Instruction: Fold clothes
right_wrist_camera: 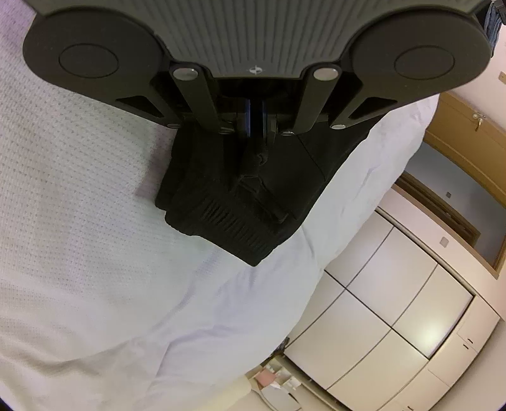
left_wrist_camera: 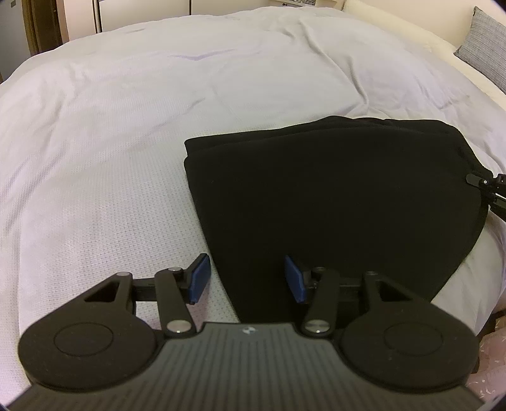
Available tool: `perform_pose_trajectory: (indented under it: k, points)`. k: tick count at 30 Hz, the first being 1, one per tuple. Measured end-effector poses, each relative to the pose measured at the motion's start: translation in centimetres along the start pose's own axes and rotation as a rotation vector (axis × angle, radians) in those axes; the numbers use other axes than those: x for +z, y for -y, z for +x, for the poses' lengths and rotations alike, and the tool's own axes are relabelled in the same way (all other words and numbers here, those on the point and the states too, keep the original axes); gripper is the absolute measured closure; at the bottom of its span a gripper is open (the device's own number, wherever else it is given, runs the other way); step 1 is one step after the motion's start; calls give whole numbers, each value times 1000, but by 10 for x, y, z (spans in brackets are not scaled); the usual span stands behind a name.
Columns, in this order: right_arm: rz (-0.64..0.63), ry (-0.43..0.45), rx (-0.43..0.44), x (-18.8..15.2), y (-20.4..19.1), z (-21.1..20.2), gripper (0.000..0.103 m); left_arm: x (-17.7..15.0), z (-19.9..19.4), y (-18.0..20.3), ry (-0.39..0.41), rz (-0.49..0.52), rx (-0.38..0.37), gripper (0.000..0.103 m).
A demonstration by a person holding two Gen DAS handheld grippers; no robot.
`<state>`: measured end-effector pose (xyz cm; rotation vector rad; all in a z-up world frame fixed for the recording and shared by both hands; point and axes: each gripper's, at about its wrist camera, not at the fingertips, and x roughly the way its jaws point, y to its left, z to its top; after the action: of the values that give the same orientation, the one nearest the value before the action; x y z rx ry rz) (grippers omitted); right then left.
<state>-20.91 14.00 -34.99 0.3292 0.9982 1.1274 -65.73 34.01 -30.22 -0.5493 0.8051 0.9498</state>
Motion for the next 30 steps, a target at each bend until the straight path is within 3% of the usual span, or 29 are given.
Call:
perform_pose_trajectory:
  k: [4, 14, 20, 22, 24, 26, 30]
  points:
    - [1, -3, -6, 3, -5, 15, 99, 1, 2, 1, -3, -2, 3, 56]
    - [-56, 4, -11, 13, -3, -6, 99, 6, 6, 2, -6, -16, 11, 55]
    - [-325, 193, 75, 24, -44, -44, 99, 8, 5, 8, -1, -6, 0, 54]
    - [-350, 215, 8, 25, -44, -45, 99, 9, 7, 11, 0, -4, -11, 53]
    - [-234, 162, -88, 30, -17, -32, 99, 9, 9, 12, -1, 0, -14, 52]
    - [-90, 99, -90, 32, 10, -19, 99, 11, 11, 13, -4, 6, -10, 52]
    - [-116, 147, -61, 33, 0, -30, 99, 13, 10, 11, -6, 3, -6, 52]
